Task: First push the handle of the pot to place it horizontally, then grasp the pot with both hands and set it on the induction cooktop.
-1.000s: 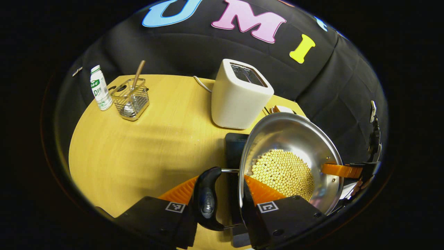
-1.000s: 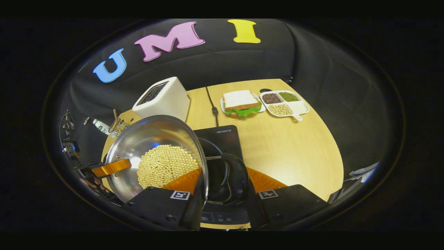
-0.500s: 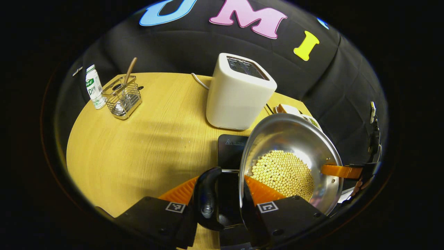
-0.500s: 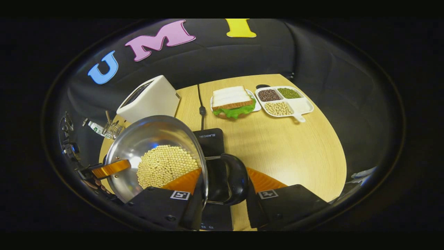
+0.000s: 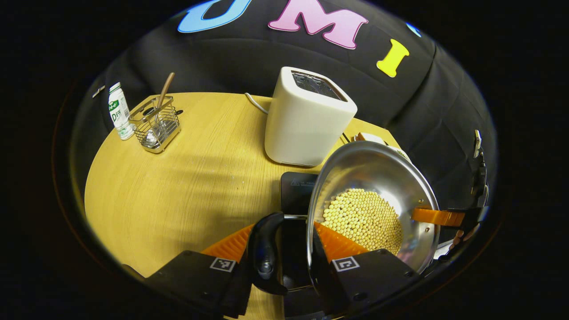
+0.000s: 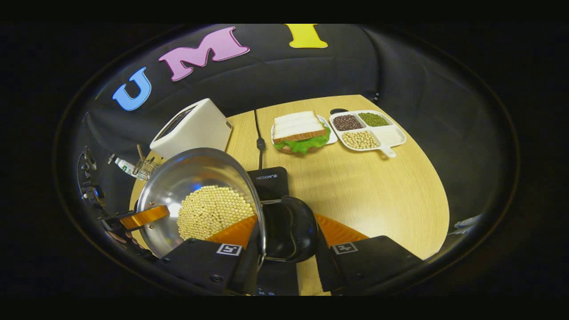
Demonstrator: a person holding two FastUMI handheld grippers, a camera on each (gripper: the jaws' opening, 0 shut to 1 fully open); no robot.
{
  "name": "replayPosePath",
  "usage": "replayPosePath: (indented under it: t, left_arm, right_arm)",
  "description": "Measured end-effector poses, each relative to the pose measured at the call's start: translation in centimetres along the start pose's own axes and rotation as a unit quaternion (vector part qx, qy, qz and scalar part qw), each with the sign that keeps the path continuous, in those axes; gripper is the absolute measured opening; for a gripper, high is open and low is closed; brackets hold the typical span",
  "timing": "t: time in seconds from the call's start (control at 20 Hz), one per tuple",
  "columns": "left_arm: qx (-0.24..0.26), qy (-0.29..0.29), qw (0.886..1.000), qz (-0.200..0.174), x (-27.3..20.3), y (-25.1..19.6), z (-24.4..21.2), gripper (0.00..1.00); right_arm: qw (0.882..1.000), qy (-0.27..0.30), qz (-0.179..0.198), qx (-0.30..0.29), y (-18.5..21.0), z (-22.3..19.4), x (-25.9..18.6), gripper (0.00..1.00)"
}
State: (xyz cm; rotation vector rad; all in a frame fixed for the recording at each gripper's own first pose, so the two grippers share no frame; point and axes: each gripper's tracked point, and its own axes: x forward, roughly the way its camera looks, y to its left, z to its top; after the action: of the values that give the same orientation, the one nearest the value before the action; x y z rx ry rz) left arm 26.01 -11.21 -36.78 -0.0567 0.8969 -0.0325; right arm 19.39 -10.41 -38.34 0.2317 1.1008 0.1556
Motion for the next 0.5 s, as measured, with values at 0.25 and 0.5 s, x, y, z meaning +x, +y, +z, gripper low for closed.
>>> replayPosePath:
  t: [0.25, 0.5]
  left_arm:
    - [0.004, 0.0, 1.0, 0.002, -0.5, -0.3, -0.1, 0.66]
    - [0.004, -0.04, 0.999, 0.029, -5.2, 0.3, 1.2, 0.96]
  right_arm:
    - [1.0, -0.012, 0.002, 0.006, -0.1, 0.5, -0.8, 0.66]
    - [0.997, -0.075, -0.005, 0.002, -1.2, 2.8, -4.8, 0.99]
